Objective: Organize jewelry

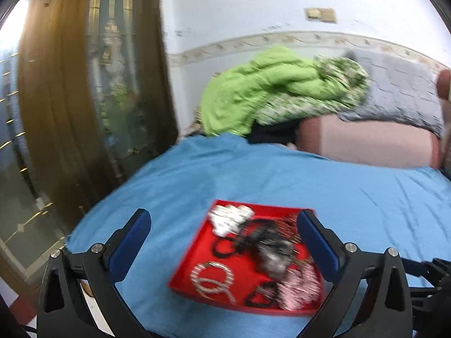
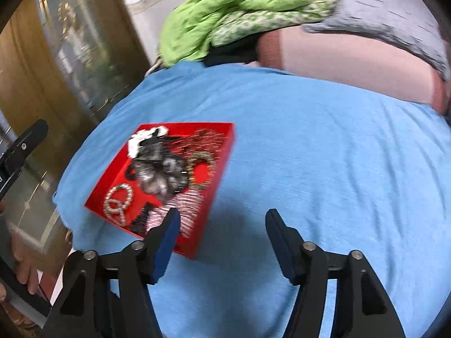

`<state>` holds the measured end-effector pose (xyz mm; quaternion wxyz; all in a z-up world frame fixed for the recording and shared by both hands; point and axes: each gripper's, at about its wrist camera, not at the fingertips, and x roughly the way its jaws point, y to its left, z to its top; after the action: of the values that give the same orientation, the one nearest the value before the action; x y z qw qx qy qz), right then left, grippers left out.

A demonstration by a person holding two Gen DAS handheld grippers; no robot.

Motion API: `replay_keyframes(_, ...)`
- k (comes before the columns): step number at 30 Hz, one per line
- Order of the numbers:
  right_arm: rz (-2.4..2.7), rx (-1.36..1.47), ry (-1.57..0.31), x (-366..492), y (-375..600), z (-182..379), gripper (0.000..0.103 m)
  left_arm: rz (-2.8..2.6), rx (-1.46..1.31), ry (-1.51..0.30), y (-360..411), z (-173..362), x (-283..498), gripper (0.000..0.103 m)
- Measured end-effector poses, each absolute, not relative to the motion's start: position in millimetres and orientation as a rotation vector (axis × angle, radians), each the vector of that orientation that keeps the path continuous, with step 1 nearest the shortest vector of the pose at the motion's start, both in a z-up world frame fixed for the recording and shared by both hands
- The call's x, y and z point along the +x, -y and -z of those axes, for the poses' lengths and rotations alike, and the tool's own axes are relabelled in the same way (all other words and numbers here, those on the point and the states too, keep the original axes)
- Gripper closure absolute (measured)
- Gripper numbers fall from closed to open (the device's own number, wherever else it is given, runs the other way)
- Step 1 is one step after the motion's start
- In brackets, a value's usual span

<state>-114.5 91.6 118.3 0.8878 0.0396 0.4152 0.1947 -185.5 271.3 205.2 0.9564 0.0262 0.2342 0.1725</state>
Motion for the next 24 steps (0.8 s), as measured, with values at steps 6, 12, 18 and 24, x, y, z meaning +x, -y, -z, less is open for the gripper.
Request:
replay_keyframes(6, -0.315, 0.053, -0.808, -133, -66, -125, 0.031, -0.245, 0.05, -0.541, -243, -199, -187, 0.0)
replay_keyframes(12, -0.259, 0.054, -0.775, -144, -49, -127, 0.027, -0.206, 0.069, -0.572, -224, -191, -194, 0.0)
replay_keyframes(18, -0.244, 0.066, -0.768, -152, -41, -127, 0.026, -0.185, 0.046, -0.536, -218, -195, -209, 0.0)
replay_keyframes(24, -0.234, 0.046, -0.747, -161, -44, -130, 0.026, -0.207, 0.034, -0.517, -218, -200, -216, 0.0)
